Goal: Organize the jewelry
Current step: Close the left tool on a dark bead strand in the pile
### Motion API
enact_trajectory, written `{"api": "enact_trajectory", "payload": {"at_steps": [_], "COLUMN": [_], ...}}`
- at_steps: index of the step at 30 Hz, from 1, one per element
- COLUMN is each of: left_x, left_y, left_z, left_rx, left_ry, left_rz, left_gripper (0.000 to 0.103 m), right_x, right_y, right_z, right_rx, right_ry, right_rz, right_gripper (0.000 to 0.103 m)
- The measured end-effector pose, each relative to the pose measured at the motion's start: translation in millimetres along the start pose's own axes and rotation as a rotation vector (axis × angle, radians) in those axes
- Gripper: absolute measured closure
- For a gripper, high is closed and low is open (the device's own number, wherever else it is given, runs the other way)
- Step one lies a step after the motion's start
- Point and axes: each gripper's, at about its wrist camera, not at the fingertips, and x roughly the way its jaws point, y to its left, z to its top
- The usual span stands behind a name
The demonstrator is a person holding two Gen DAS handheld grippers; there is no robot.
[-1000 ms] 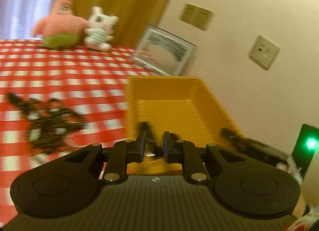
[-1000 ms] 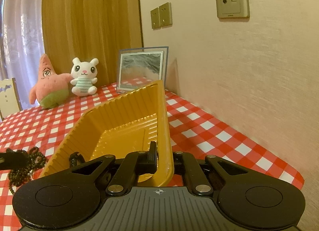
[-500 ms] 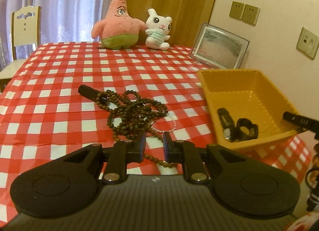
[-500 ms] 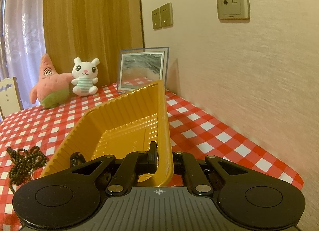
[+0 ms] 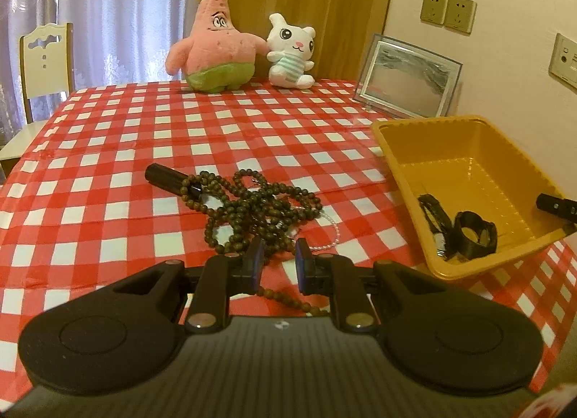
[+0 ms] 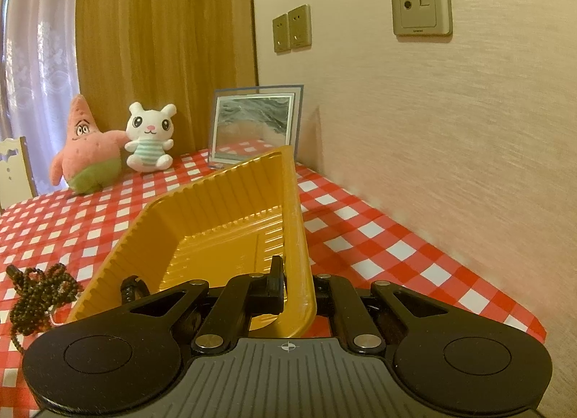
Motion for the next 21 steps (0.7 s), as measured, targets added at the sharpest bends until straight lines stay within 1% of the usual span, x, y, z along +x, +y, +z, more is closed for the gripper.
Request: {"api": "enact_trajectory", "payload": {"at_steps": [4, 9, 18, 21], "left_x": [8, 20, 54, 70], "left_y": [9, 14, 3, -2], "left_z": [3, 8, 21, 23], "left_rx": [-0.009, 0.000, 0.066, 0.089], "left_ry": [0.007, 0.018, 0.039, 0.057], "left_rz": [0.018, 0.020, -0.013, -0.008], "left_gripper": [0.087, 0.087, 0.086, 0.086], "right_x": [1, 4, 7, 8], "right_y": [-1, -1, -1, -1], "right_z": [0, 1, 2, 3], "right_rx": [-0.003, -0.008, -0.013, -0.012], "right_ry": [0.000, 0.001, 0.003, 0.005], "right_rz": [-0.005, -0.010, -0.013, -0.015], "right_gripper": [0.097, 0.097, 0.098, 0.098]}}
